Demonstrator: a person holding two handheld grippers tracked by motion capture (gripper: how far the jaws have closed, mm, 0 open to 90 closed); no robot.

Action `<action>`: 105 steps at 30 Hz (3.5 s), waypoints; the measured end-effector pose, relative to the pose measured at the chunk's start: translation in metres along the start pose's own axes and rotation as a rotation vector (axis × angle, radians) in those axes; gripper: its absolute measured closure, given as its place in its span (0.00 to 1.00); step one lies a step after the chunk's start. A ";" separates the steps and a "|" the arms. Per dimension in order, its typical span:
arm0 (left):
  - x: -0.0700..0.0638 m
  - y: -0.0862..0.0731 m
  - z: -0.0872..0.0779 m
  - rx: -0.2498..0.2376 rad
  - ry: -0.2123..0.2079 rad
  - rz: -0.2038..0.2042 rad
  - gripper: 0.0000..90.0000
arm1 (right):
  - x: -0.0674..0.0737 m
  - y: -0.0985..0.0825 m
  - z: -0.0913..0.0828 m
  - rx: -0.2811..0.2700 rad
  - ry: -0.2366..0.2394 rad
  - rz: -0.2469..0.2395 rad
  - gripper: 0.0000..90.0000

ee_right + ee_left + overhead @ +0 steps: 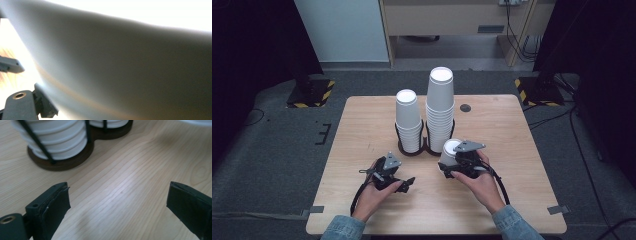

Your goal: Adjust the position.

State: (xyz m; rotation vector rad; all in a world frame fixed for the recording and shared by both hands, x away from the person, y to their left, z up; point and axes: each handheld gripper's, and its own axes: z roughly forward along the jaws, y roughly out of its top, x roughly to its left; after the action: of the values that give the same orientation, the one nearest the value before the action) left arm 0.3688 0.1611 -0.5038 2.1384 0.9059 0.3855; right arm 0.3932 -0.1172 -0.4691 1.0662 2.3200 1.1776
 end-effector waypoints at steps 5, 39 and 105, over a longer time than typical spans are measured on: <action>-0.010 0.005 0.007 -0.003 -0.027 0.026 0.04 | 0.006 0.000 0.004 0.007 0.017 -0.005 0.15; -0.037 0.013 0.025 -0.013 -0.178 0.089 0.09 | 0.036 0.016 0.013 -0.038 0.082 -0.038 0.15; -0.029 0.015 0.025 -0.088 -0.203 0.027 0.35 | 0.046 0.016 0.014 -0.004 0.146 -0.022 0.17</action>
State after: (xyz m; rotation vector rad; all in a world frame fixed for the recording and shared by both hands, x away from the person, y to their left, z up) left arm 0.3688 0.1200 -0.5083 2.0676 0.7322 0.2121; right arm 0.3780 -0.0693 -0.4624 0.9802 2.4312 1.2904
